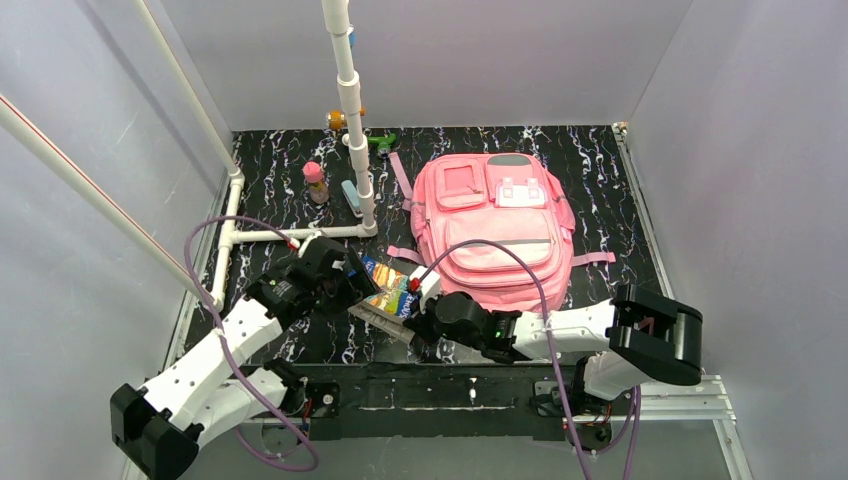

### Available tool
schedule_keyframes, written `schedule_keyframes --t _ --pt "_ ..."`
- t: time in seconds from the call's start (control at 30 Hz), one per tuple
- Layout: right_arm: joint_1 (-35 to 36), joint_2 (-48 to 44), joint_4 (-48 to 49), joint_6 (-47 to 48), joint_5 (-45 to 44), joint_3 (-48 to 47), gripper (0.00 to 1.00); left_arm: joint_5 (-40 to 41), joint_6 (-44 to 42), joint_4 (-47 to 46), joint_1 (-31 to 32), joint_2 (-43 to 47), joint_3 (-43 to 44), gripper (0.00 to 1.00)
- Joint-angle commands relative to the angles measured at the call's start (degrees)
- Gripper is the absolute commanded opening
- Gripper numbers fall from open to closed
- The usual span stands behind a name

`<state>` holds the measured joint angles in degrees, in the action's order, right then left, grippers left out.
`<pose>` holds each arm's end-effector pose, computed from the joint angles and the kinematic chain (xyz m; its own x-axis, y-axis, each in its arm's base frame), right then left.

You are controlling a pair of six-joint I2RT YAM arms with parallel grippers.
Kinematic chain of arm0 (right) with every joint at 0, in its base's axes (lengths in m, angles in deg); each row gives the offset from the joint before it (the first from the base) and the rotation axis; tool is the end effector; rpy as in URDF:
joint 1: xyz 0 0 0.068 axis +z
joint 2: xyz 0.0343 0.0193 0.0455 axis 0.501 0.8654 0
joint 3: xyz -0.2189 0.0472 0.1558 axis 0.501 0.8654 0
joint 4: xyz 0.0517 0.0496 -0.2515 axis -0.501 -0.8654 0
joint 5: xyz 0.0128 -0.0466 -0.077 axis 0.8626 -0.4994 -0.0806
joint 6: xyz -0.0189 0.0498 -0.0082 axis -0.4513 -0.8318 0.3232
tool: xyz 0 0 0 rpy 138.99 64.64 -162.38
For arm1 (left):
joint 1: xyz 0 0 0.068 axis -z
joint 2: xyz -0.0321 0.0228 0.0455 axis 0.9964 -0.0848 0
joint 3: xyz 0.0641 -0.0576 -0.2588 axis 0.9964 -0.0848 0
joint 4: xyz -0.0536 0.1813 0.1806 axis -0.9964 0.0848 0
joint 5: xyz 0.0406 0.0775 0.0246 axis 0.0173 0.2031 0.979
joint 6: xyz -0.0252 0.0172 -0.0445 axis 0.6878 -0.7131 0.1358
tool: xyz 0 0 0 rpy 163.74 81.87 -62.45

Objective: Pack the student bag
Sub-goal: Pick up the book from the center of the board.

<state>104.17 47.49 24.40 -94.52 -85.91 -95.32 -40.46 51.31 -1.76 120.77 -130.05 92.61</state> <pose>0.0884 0.2772 0.1805 -0.3514 -0.2074 -0.9130 -0.7972 0.5777 0.1756 0.1482 -0.1003 0.2757 -0.7444 -0.4985 -0.4442 -0.2392 0.8202 -0.5196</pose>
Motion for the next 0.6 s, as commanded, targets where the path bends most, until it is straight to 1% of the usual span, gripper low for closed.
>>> schedule_keyframes --t 0.0,0.17,0.23,0.3,0.37,0.43,0.5,0.57 --pt "-0.09 -2.86 -0.85 -3.14 1.45 -2.67 0.01 -7.67 12.57 -5.3 -0.9 -0.57 -3.7 0.88" --pt "-0.04 -2.98 -1.11 -3.04 1.99 -3.31 0.01 -12.72 17.64 -12.06 -1.96 -3.57 -8.48 0.89" --pt "-0.06 -2.66 -1.19 -2.96 2.42 -3.62 0.01 -14.27 19.66 -16.01 -2.55 -5.65 -9.89 0.86" --pt "-0.03 -2.66 -1.63 -2.79 2.77 -4.1 0.01 -15.18 20.21 -20.64 -2.59 -7.1 -11.19 0.78" --pt "-0.06 -2.98 -1.7 -2.91 3.17 -4.31 0.01 -15.83 21.17 -23.87 -2.69 -8.34 -12.56 0.75" --pt "-0.01 -3.22 -2.15 -2.96 3.57 -4.88 0.01 -15.49 21.48 -25.93 -2.68 -8.99 -13.85 0.69" --pt "-0.06 -3.25 -3.09 -2.88 4.19 -5.79 0.01 -14.1 21.48 -27.56 -2.68 -8.82 -15.27 0.6" --pt "-0.01 -3.11 -4.49 -2.87 4.62 -6.65 0.01 -13.19 20.79 -29.74 -2.68 -7.98 -16.73 0.47"
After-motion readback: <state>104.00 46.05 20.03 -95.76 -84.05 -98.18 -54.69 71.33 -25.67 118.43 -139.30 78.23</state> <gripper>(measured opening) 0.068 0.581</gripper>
